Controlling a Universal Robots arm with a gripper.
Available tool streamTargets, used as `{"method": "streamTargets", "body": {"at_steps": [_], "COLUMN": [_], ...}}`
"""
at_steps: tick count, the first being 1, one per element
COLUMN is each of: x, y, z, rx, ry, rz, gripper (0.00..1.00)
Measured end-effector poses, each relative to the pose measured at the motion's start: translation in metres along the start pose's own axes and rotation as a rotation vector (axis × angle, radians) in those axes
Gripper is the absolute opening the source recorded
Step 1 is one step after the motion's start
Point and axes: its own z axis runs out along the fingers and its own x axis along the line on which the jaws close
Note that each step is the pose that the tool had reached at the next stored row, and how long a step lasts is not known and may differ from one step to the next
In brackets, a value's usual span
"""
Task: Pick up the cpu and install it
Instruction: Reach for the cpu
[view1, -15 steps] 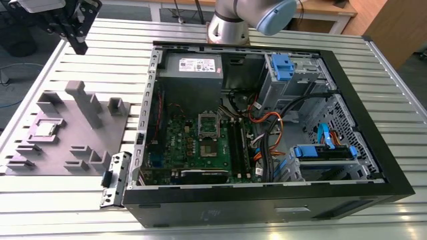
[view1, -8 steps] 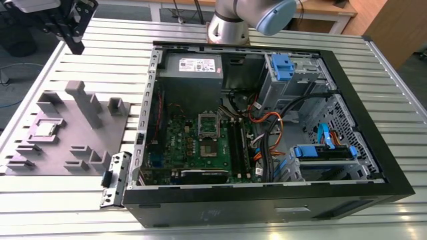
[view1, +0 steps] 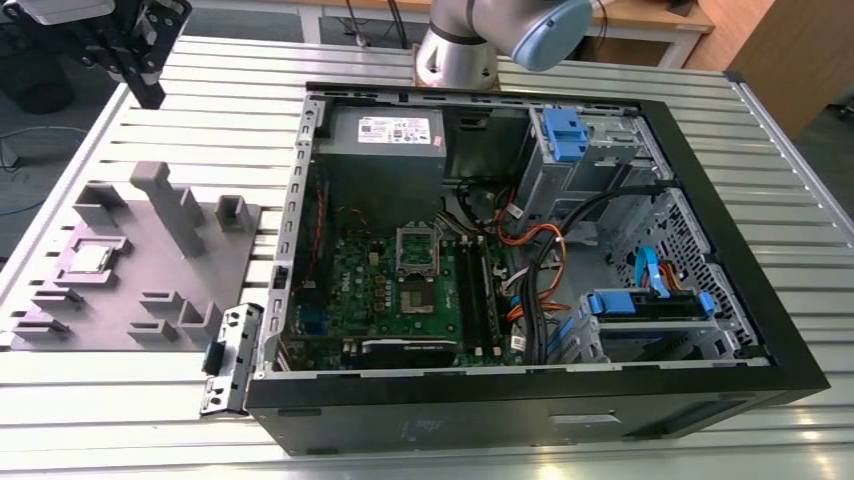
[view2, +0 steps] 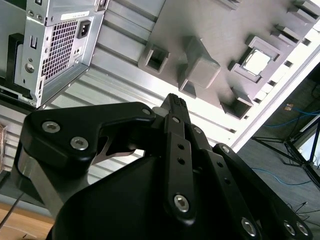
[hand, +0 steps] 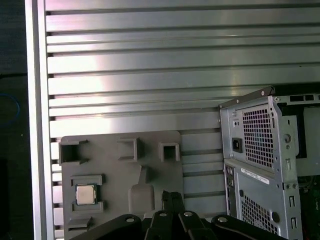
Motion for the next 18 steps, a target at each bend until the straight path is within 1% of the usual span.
{"method": "streamTargets", "body": {"at_steps": [4, 5, 17, 18], "x": [0.0007, 0.0022, 0.0024, 0.0036], "y": [-0.0001, -0.0002, -0.0002, -0.0002], "z": [0.0000, -0.0001, -0.0001, -0.0001], "rx": [0.0000, 0.0000, 0.0000, -0.0001], "ry": [0.0000, 0.0000, -0.0001, -0.0001], "rz": [0.000, 0.000, 0.000, 0.000], "gripper": [0.11, 0.11, 0.11, 0.11]}}
